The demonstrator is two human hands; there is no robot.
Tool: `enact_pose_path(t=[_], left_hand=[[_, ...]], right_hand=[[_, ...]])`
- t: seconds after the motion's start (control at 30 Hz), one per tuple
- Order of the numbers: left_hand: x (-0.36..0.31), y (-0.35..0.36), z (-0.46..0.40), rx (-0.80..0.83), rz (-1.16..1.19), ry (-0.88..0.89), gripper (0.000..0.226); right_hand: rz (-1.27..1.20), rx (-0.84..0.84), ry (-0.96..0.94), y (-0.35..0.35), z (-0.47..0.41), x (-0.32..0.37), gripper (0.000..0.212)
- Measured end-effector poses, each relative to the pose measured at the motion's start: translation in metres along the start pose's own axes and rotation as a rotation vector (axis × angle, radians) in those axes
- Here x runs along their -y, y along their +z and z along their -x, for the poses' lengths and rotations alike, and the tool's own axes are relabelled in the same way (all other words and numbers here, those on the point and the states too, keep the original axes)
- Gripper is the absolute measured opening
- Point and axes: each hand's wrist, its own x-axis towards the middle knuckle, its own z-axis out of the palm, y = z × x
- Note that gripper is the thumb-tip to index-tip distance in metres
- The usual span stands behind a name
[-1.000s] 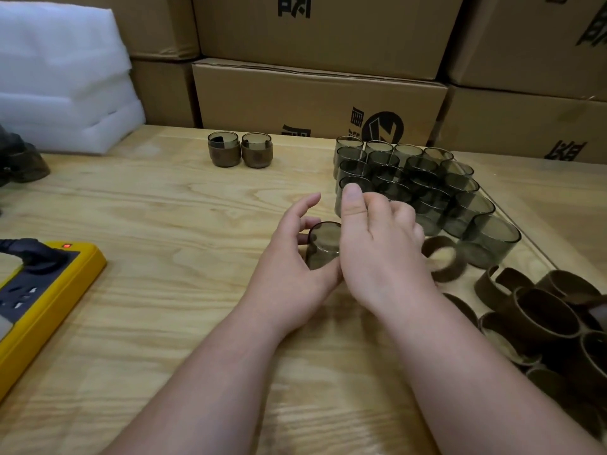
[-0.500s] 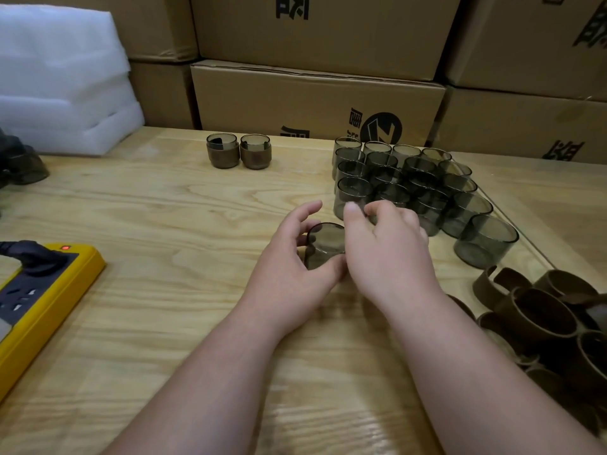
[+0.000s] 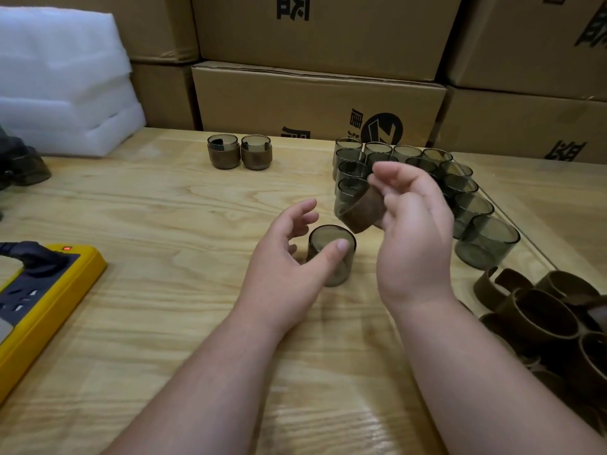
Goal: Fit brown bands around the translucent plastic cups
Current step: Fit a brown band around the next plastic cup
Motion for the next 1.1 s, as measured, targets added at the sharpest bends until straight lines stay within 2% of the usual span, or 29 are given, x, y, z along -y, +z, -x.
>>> enact_pose_path(t=[0.1, 0.2, 0.27, 0.33, 0.43, 0.5, 0.57, 0.67, 0.77, 1.1], left_hand=[[-0.002, 0.0, 0.0, -0.031, 0.042, 0.012, 0.058], [-0.003, 0.001, -0.001, -0.04, 0.072, 0.027, 0.052], [-0.004, 0.0, -0.001, -0.065, 0.091, 0.033, 0.056], [-0.005, 0.0, -0.001, -0.105, 0.109, 0.057, 0.061], [-0.006, -0.001, -0.001, -0.178, 0.165, 0.068, 0.06], [-0.005, -0.003, -0.003, -0.215, 0.194, 0.052, 0.053], [-0.004, -0.004, -0.005, -0.258, 0.197, 0.041, 0.048], [-0.003, -0.006, -0.007, -0.305, 0.261, 0.033, 0.038], [-0.005, -0.005, -0.007, -0.299, 0.292, 0.062, 0.024], [-0.004, -0.005, -0.007, -0.262, 0.425, 0.065, 0.025]], right_hand=[[-0.373, 0.103, 0.064, 0.002, 0.0, -0.002, 0.036], [-0.521, 0.122, 0.147, 0.004, 0.001, -0.002, 0.037], [-0.549, 0.109, 0.179, 0.004, 0.001, -0.002, 0.038], [-0.441, 0.088, 0.166, 0.005, 0.001, -0.003, 0.034], [0.014, 0.039, 0.058, 0.005, 0.005, -0.004, 0.025], [0.319, 0.095, -0.076, 0.006, 0.009, -0.006, 0.022], [0.487, 0.188, -0.171, 0.007, 0.013, -0.009, 0.025], [0.524, 0.25, -0.151, 0.007, 0.014, -0.011, 0.034], [0.503, 0.238, -0.092, 0.006, 0.012, -0.012, 0.037], [0.439, 0.222, -0.091, 0.004, 0.012, -0.012, 0.04]])
